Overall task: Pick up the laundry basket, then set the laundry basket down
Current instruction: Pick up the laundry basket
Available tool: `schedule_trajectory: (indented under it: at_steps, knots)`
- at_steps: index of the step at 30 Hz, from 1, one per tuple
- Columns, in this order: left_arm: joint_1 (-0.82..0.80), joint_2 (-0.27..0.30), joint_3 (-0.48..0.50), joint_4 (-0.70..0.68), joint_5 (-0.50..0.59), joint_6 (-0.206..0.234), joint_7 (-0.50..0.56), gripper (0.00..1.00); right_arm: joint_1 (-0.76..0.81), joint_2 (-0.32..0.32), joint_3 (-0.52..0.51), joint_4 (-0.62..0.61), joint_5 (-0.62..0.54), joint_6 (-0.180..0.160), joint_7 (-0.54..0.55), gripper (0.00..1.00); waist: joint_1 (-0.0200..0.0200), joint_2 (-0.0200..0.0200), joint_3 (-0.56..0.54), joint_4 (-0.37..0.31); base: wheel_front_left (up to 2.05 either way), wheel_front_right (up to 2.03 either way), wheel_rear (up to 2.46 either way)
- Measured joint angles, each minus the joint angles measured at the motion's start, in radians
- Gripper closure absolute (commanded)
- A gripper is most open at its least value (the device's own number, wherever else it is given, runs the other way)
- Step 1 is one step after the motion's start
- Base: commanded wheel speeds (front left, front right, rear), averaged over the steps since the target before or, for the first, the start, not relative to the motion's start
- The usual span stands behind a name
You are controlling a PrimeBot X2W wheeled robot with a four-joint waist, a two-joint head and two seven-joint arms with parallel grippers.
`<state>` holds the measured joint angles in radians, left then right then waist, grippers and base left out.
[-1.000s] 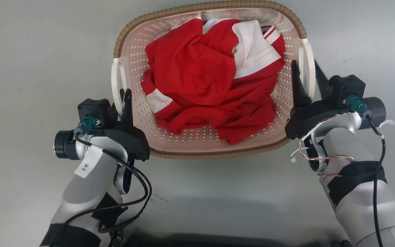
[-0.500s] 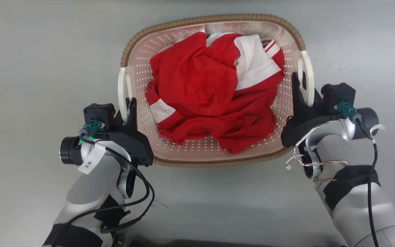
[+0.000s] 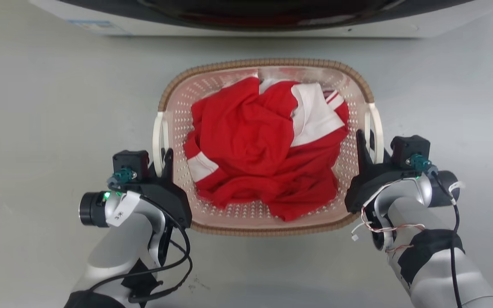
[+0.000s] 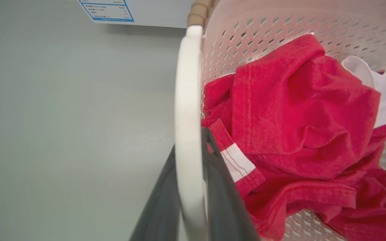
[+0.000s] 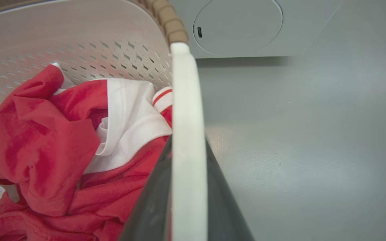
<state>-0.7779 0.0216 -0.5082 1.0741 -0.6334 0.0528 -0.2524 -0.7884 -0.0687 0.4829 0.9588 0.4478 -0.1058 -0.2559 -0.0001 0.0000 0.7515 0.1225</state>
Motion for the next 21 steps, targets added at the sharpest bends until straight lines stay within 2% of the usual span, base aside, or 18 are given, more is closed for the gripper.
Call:
schedule_trajectory:
  at_steps: [7, 21]
  knots:
    - [0.049, -0.001, -0.035, 0.042, -0.037, -0.002, 0.022, 1.00, 0.048, 0.004, 0.063, 0.030, 0.080, -0.005, 0.036, 1.00, 0.0000, -0.0001, -0.099, -0.006, 0.00, 0.00, 0.00]
    - [0.169, 0.001, -0.100, 0.115, -0.059, -0.036, 0.106, 1.00, 0.204, 0.005, 0.213, 0.027, 0.258, -0.018, 0.134, 1.00, -0.0002, -0.0001, -0.305, -0.028, 0.00, 0.00, 0.00]
